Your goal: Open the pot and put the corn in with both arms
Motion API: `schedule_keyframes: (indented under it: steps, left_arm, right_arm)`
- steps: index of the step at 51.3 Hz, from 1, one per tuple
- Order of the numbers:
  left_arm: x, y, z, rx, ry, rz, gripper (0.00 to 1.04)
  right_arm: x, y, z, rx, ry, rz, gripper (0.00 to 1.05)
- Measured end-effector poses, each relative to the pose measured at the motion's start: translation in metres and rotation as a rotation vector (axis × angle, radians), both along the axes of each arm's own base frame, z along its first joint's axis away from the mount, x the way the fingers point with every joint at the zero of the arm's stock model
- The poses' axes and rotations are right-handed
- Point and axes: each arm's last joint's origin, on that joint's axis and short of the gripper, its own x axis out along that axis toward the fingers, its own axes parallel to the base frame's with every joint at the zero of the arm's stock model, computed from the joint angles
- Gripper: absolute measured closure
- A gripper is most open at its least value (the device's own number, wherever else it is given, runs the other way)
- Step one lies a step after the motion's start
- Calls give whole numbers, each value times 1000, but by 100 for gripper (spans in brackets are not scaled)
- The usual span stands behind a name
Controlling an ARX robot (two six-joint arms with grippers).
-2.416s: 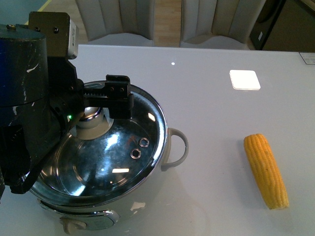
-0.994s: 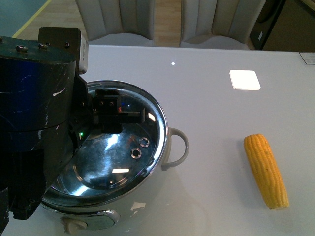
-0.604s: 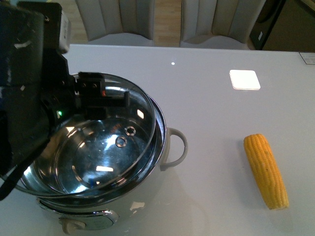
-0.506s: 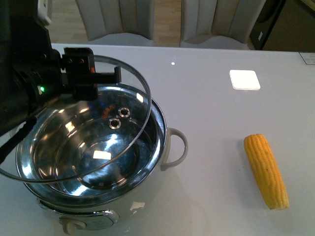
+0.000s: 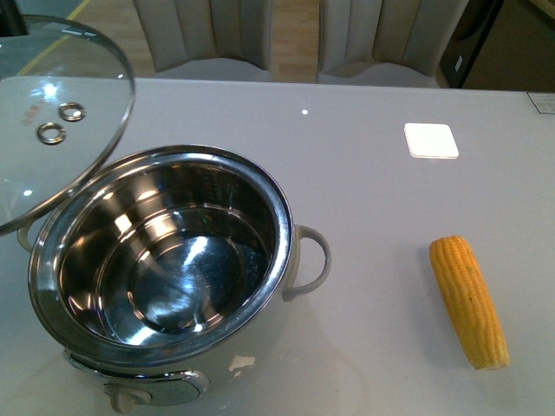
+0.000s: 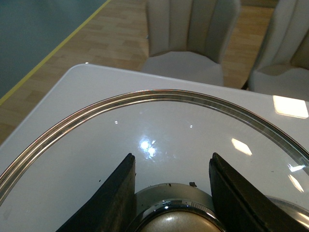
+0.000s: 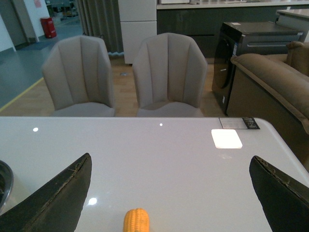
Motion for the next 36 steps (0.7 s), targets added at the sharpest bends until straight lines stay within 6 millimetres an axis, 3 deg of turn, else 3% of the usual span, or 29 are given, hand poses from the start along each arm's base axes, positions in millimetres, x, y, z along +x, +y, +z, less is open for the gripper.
schedule_keyframes:
  steps: [16, 26, 36]
  left_arm:
    - [-5, 69, -5, 33, -13, 148, 64]
    - [-8, 118, -23, 30, 0, 278, 64]
    - [-7, 145, -48, 18, 26, 332, 64]
  right_arm:
    - [0, 0, 0, 0, 0, 0, 9]
    - [0, 0, 0, 0, 0, 0, 9]
    - [0, 0, 0, 0, 0, 0, 9]
